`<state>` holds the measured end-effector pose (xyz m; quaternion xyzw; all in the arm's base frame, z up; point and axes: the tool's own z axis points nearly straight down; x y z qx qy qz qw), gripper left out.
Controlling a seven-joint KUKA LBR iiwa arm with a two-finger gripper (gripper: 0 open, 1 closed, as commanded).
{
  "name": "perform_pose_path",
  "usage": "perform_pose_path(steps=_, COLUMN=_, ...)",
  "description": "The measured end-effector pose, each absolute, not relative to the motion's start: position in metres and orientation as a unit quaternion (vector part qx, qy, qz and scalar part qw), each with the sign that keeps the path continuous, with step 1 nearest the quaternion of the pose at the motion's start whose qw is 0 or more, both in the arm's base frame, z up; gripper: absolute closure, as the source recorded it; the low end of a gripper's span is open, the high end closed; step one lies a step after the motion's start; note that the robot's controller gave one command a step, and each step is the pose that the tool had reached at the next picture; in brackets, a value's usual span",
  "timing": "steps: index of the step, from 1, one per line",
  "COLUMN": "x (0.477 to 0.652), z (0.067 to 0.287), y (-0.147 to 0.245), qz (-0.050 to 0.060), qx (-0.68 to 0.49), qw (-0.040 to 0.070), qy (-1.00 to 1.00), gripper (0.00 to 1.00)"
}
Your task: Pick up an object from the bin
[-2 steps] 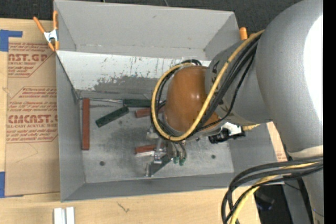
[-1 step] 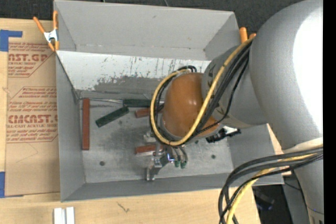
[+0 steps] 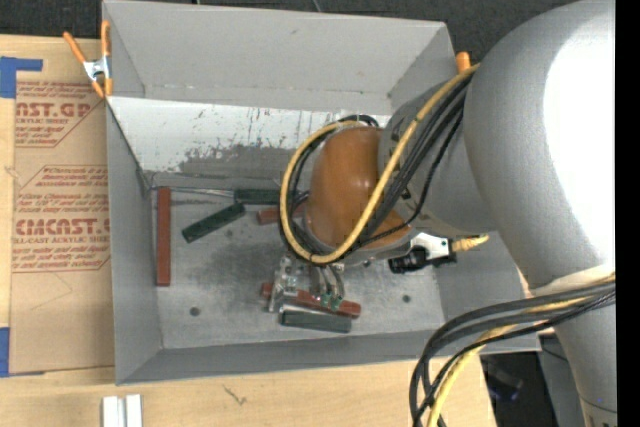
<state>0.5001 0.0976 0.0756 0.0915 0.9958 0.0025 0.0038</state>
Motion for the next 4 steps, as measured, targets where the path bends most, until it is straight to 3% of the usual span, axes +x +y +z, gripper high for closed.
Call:
perform_pose_path(steps=2, x=0.5, z=0.077, y=0.098, qz=0.002, qx=0.092, qw=0.003, qy=0.996, gripper=1.0)
perform_pose_path(steps=4, x=0.496, z=0.105, y=0.097, qz=0.0, qx=0.091, qw=-0.003, qy=0.996, gripper=1.0)
